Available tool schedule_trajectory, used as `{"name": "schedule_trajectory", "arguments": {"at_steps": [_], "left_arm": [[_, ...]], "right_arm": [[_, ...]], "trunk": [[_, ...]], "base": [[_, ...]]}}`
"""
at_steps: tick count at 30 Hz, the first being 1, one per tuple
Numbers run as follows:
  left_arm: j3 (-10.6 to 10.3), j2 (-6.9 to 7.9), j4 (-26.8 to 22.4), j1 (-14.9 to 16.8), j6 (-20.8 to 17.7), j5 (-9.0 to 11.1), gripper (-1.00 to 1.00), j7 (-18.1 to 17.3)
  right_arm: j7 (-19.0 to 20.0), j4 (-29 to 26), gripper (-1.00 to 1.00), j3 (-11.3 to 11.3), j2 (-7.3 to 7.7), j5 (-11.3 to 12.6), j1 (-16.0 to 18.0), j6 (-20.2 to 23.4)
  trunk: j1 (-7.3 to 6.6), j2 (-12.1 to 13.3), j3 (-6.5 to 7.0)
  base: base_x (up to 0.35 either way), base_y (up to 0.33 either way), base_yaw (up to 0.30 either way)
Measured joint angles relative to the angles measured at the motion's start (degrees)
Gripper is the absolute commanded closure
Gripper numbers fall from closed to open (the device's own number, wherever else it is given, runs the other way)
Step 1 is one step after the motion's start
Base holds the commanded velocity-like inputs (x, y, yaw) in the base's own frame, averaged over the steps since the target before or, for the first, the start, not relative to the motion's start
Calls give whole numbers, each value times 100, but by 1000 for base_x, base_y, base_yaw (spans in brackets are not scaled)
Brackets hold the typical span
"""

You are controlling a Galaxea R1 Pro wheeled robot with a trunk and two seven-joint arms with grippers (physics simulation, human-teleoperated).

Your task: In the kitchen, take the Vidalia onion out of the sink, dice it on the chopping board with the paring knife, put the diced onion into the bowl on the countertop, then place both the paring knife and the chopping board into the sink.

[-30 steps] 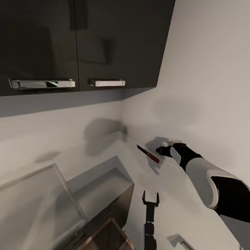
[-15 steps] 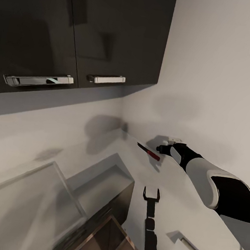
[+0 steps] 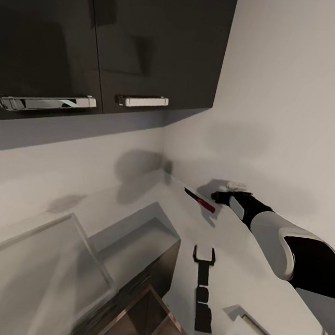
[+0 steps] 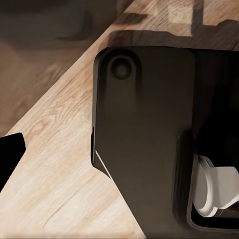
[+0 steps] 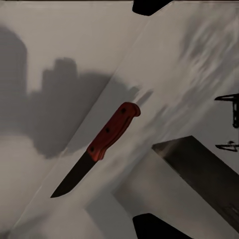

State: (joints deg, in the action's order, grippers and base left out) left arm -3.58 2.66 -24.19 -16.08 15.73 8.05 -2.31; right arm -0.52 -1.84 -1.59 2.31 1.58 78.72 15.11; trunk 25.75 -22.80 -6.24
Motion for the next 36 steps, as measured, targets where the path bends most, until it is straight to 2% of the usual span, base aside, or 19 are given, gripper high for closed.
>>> {"name": "schedule_trajectory", "arguments": {"at_steps": [12, 20, 36], "left_arm": [[0, 0, 0, 0, 2, -3, -100, -6], [0, 0, 1, 0, 0, -3, -100, -8], [0, 0, 1, 0, 0, -3, -100, -8]], "right_arm": [[85, -406, -100, -6, 67, -18, 0, -12], [84, -660, -100, -23, 231, -37, 0, 18], [84, -676, -100, -24, 246, -38, 0, 20]], "trunk": [[0, 0, -40], [0, 0, -111], [0, 0, -258]], "base": [[0, 0, 0], [0, 0, 0], [0, 0, 0]]}}
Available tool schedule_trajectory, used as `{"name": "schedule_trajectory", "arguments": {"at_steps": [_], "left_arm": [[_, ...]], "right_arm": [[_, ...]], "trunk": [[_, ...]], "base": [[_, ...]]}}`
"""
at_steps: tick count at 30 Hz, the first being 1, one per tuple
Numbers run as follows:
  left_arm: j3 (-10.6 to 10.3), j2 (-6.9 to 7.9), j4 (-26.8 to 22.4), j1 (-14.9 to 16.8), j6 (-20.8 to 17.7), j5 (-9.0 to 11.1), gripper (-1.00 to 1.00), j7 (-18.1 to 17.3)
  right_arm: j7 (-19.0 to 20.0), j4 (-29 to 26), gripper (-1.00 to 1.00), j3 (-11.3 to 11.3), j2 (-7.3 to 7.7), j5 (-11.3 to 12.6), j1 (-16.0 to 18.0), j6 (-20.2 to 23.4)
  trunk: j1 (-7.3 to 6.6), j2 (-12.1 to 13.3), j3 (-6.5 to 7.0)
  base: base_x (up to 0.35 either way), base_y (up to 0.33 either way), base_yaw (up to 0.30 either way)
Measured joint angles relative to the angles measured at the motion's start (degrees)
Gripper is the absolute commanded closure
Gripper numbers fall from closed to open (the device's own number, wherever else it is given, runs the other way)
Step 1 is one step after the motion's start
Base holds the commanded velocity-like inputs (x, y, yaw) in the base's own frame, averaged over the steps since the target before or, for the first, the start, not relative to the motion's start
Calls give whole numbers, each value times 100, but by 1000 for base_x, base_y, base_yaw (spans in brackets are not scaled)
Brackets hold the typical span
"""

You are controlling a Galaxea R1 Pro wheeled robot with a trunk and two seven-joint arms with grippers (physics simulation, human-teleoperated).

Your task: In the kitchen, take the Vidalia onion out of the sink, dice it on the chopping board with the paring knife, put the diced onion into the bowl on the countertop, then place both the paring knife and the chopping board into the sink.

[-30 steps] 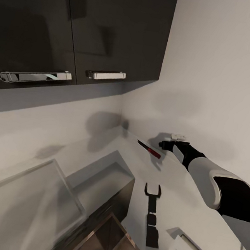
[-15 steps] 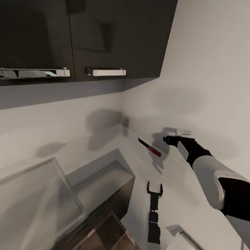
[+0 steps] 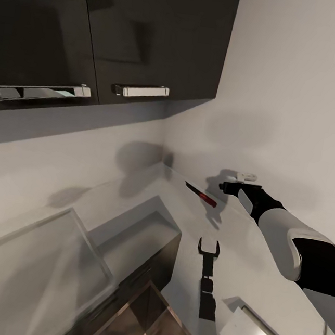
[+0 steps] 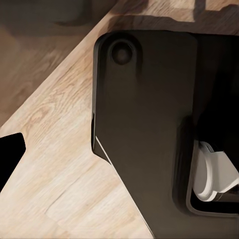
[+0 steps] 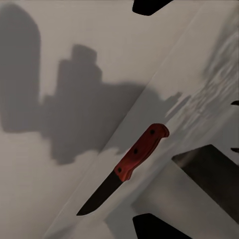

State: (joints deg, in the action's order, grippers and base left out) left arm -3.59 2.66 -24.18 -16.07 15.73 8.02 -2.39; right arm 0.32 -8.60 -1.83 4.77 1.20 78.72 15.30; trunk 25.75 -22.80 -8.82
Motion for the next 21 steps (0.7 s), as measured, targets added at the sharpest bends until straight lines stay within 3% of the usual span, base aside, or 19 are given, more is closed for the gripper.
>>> {"name": "schedule_trajectory", "arguments": {"at_steps": [21], "left_arm": [[0, 0, 0, 0, 0, 5, -100, 0]], "right_arm": [[8, -13, -100, 5, -5, 0, 0, -8]], "trunk": [[0, 0, -193]], "base": [[0, 0, 0]]}}
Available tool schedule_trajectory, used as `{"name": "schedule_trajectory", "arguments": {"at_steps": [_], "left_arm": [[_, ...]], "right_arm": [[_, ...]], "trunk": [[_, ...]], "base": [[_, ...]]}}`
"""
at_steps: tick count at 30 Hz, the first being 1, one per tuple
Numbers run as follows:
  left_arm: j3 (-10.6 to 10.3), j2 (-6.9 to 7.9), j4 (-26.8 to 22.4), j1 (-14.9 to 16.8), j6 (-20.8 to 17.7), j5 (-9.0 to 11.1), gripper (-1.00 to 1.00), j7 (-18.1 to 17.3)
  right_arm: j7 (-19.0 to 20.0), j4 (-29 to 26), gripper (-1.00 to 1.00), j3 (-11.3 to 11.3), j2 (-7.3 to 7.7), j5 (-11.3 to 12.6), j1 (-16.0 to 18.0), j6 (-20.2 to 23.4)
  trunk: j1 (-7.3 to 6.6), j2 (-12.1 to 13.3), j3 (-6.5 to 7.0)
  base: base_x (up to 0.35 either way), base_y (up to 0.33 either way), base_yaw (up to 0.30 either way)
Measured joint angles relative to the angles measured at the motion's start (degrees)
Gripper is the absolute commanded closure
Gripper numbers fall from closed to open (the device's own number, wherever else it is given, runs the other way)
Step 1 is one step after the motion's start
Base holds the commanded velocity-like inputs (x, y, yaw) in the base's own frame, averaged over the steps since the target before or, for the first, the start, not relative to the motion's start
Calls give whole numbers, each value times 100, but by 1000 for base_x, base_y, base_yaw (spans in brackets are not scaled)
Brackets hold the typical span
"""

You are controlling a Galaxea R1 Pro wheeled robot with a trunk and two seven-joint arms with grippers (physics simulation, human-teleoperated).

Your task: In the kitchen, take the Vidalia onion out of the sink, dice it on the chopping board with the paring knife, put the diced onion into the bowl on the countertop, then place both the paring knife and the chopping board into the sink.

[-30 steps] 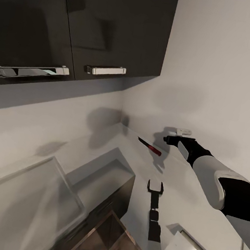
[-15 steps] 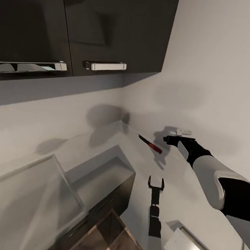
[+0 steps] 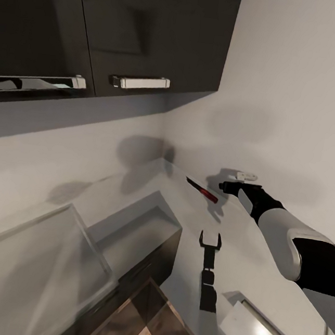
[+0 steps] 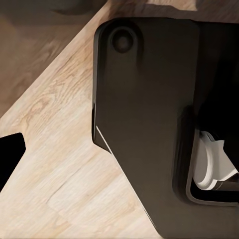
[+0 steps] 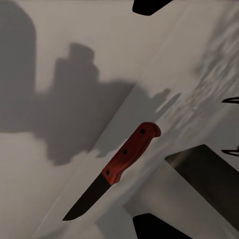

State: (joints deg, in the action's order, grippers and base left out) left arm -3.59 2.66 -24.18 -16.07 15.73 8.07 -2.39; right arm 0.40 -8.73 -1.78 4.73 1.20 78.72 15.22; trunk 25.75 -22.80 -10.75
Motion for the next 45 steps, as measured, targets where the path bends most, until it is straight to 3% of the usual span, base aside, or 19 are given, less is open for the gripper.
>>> {"name": "schedule_trajectory", "arguments": {"at_steps": [31, 45], "left_arm": [[0, -69, 27, 0, 0, -5, -100, -1], [0, -70, 27, 0, 0, -5, -100, -1]], "right_arm": [[16, -285, -100, 2, -15, 8, 0, -25], [47, -907, -100, -8, -39, 23, 0, 30]], "trunk": [[0, 0, -285], [0, -1, -414]], "base": [[0, 0, 0], [0, 0, 0]]}}
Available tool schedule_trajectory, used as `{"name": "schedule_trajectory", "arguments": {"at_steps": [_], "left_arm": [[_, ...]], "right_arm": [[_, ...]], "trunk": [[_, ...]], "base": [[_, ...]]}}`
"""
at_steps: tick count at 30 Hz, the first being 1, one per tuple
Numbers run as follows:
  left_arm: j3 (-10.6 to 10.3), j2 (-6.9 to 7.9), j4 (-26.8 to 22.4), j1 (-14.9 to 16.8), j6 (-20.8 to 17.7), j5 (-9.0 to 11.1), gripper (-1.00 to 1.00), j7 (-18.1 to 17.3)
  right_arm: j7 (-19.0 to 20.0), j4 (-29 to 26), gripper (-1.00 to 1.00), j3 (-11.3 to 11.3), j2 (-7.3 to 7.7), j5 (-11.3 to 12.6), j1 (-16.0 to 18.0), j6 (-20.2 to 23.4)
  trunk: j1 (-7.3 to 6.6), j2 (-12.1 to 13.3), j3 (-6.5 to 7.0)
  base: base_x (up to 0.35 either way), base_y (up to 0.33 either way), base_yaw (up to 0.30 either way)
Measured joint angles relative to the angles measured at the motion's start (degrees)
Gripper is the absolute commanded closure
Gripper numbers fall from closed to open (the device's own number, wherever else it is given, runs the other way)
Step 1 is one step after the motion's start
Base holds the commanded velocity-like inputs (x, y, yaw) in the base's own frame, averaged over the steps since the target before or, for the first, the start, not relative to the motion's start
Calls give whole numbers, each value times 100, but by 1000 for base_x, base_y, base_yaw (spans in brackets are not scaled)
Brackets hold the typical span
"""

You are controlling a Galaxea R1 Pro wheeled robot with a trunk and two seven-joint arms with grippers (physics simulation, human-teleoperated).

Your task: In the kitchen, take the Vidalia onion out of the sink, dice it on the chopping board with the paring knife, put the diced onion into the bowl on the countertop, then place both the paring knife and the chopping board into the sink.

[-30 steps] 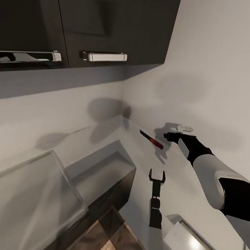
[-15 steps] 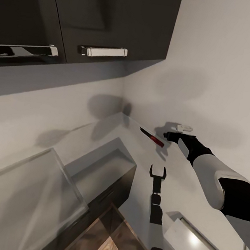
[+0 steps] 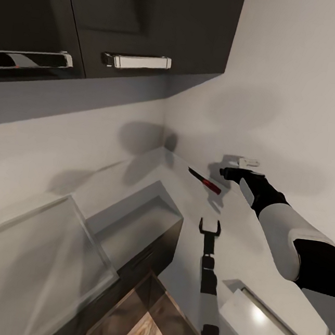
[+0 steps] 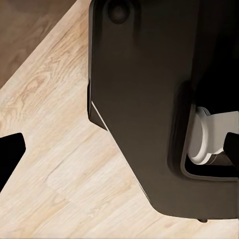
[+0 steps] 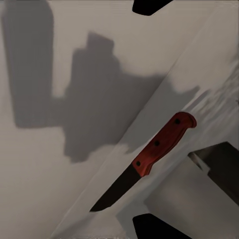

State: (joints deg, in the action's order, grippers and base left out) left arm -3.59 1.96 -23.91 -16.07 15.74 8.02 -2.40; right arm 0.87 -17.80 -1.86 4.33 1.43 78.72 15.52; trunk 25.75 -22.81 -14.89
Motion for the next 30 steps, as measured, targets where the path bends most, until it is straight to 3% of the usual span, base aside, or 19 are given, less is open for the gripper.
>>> {"name": "schedule_trajectory", "arguments": {"at_steps": [30], "left_arm": [[0, 0, 1, 0, 0, 0, -100, 0]], "right_arm": [[0, -257, -100, -6, -15, 10, 0, 48]], "trunk": [[0, 0, -135]], "base": [[0, 0, 0]]}}
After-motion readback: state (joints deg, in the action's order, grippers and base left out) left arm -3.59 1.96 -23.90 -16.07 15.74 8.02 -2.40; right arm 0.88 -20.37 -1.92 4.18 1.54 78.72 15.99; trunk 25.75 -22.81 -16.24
